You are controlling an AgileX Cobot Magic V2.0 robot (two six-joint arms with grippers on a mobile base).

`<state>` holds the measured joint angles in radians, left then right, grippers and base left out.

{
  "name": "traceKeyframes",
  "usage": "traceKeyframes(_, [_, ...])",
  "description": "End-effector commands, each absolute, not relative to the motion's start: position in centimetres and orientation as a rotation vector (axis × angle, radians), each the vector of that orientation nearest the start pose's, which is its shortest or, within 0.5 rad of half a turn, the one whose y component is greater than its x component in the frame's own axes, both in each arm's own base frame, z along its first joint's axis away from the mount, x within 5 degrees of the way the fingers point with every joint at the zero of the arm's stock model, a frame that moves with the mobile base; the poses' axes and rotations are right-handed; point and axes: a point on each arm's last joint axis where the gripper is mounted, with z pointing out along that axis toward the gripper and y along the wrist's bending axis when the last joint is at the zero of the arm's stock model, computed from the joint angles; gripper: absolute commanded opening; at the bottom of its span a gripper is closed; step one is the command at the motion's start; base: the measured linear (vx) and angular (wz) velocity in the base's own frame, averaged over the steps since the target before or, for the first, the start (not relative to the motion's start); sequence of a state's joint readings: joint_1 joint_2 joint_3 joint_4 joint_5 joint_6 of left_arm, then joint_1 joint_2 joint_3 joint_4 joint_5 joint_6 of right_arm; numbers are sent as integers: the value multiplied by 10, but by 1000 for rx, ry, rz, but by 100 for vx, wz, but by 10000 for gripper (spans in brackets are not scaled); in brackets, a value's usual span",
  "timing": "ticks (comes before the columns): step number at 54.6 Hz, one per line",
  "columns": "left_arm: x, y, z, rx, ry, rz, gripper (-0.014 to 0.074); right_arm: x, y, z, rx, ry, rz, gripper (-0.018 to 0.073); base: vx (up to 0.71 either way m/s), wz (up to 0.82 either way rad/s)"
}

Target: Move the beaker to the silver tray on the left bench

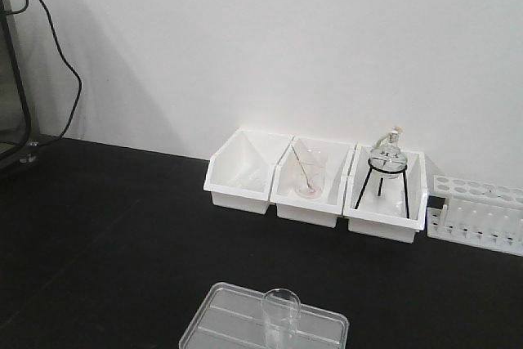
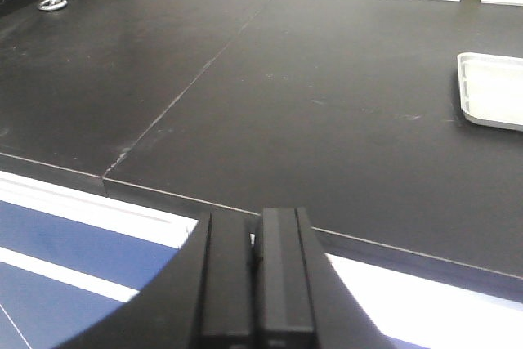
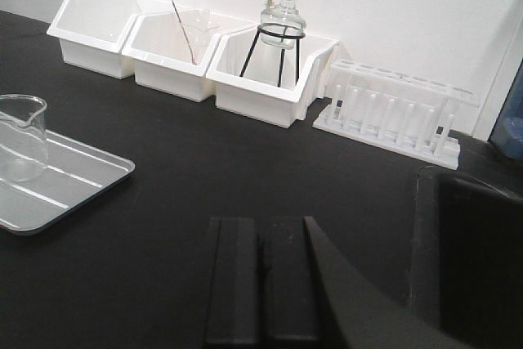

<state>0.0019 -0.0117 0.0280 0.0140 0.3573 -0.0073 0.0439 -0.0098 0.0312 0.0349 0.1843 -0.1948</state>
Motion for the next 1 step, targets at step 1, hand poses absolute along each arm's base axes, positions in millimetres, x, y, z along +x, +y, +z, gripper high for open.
traceKeyframes(1, [55,0,169,1,1794,4,1,56,2,191,-169,1600,-100,-11,0,0])
